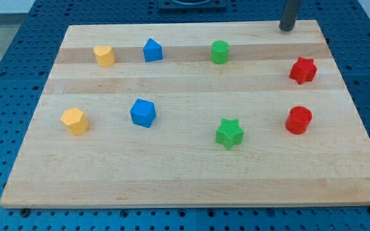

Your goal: Place your arm to the right top corner

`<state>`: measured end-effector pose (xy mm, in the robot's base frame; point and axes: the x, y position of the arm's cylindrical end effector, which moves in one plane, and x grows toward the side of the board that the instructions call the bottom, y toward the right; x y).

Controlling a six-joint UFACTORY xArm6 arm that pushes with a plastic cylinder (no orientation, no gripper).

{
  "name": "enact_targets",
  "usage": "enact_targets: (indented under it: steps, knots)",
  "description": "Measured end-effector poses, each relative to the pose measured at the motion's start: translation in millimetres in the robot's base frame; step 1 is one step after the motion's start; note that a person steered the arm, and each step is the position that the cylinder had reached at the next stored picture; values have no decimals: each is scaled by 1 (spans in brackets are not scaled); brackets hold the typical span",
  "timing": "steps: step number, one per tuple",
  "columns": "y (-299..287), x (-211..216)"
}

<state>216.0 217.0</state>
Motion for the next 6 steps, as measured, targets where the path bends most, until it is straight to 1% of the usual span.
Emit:
enact_targets:
  steps: [1, 2, 4, 6]
  knots:
    - [0, 0]
    - [1, 42]
    - [1, 45]
    - [1, 35]
